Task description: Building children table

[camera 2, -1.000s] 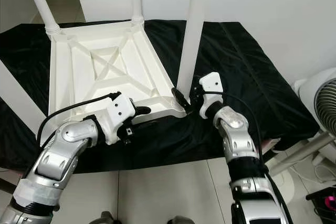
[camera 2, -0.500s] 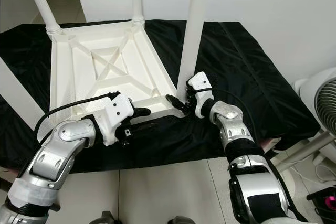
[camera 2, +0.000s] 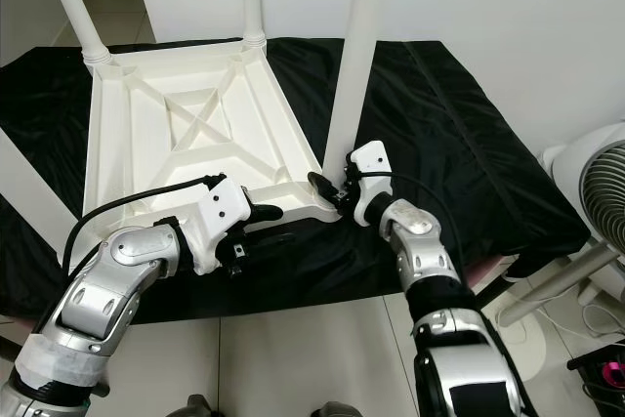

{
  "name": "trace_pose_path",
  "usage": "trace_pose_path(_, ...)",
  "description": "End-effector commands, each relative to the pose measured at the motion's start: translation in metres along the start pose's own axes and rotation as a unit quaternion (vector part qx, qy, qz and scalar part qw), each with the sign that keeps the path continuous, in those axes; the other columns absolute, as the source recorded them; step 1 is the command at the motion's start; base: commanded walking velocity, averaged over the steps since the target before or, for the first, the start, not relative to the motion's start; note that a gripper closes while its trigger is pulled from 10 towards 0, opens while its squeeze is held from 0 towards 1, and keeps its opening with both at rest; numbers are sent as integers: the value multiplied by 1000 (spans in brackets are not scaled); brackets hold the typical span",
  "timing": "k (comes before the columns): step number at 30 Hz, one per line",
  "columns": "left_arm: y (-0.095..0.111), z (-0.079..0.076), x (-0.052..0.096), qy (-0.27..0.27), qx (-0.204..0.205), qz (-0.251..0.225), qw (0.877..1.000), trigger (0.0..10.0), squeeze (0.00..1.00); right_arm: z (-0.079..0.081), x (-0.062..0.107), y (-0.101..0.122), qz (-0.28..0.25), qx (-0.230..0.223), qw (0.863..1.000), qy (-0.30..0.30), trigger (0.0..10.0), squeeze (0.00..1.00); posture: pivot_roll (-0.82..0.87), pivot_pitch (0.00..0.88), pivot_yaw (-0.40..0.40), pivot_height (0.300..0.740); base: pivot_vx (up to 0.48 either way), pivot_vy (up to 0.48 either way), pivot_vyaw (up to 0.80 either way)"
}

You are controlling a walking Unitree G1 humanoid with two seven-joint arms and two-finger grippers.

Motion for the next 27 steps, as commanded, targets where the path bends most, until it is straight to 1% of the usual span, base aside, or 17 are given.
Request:
trace_pose_path(1, -2, 0, -2, 5, 1, 4, 1000, 10000, 0, 6, 1, -10, 21, -11, 1000, -20, 10000, 0, -107, 0, -6, 740, 0, 0, 0)
trace_pose_path(2, -2, 0, -2, 5, 1, 4, 1000, 10000, 0, 6, 0, -9, 23, -19, 998, -51, 10000, 0, -113, 0, -4, 740, 0, 0, 0)
trace_pose_path(3, -2, 0, -2, 5, 1, 4, 1000, 10000, 0, 6, 0, -9, 23, -19, 998, -51, 10000, 0, -113, 0, -4, 740, 0, 0, 0)
trace_pose_path(4, -2, 0, -2, 4, 3, 4, 1000, 10000, 0, 5, 0, -9, 28, -26, 996, -81, 10000, 0, -114, 0, -3, 740, 0, 0, 0)
trace_pose_path(6, -3, 0, -3, 4, 3, 5, 1000, 10000, 0, 6, 1, -11, 41, -52, 986, -151, 10000, 0, -115, 0, -2, 740, 0, 0, 0)
trace_pose_path(7, -3, 0, -3, 4, 3, 5, 1000, 10000, 0, 6, 1, -12, 46, -60, 982, -173, 10000, 0, -115, 0, -2, 740, 0, 0, 0)
trace_pose_path(8, -3, -1, -3, 3, 3, 6, 1000, 10000, 0, 9, 1, -10, 45, -71, 978, -190, 10000, 0, -113, 0, -2, 740, 0, 0, 0)
trace_pose_path(9, -3, -1, -3, 3, 3, 6, 1000, 10000, 0, 9, 1, -10, 45, -71, 978, -190, 10000, 0, -113, 0, -2, 740, 0, 0, 0)
trace_pose_path(12, -3, 0, -3, 4, 4, 6, 1000, 10000, 0, 16, 0, -8, 53, -93, 966, -235, 10000, 0, -112, 0, -2, 740, 0, 0, 0)
trace_pose_path(13, -3, 0, -3, 4, 4, 6, 1000, 10000, 0, 16, 0, -8, 53, -93, 966, -235, 10000, 0, -112, 0, -2, 740, 0, 0, 0)
trace_pose_path(15, -3, 0, -3, 5, 4, 6, 1000, 10000, 0, 19, -1, -8, 62, -98, 960, -257, 10000, 0, -107, 0, -5, 740, 0, 0, 0)
trace_pose_path(17, -3, 0, -3, 6, 4, 6, 1000, 10000, 0, 23, -1, -6, 66, -91, 958, -264, 10000, 0, -105, 0, -6, 740, 0, 0, 0)
trace_pose_path(21, -4, 0, -2, 7, 5, 7, 1000, 10000, 0, 24, 0, -1, 56, -80, 962, -254, 10000, 0, -107, 0, -8, 740, 0, 0, 0)
trace_pose_path(24, -4, 0, -2, 7, 5, 7, 1000, 10000, 0, 25, 2, 0, 50, -90, 964, -244, 10000, 0, -107, 0, -8, 740, 0, 0, 0)
trace_pose_path(25, -4, 0, -2, 7, 5, 7, 1000, 10000, 0, 25, 2, 1, 48, -94, 964, -243, 10000, 82, -107, 0, -8, 740, 0, 0, 0)
trace_pose_path(26, -4, 0, -2, 7, 6, 7, 1000, 10000, 0, 24, 4, 2, 43, -96, 965, -242, 10000, 1000, -106, 0, -10, 740, 0, 0, 0)
trace_pose_path(27, -4, 0, -2, 7, 6, 7, 1000, 10000, 0, 24, 4, 2, 43, -96, 965, -242, 10000, 1000, -106, 0, -10, 740, 0, 0, 0)
Point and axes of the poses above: a point about 5 cm out from each wrist's last joint towards the gripper, its own x axis pointing back from the gripper into the wrist, its own y axis along the axis of the wrist's last joint, z = x × y, the point moved 6 cm from there along -x, pointing out of the wrist towards the gripper, and after that the axes turned 12 degrees about x, right-handed, at the moved point
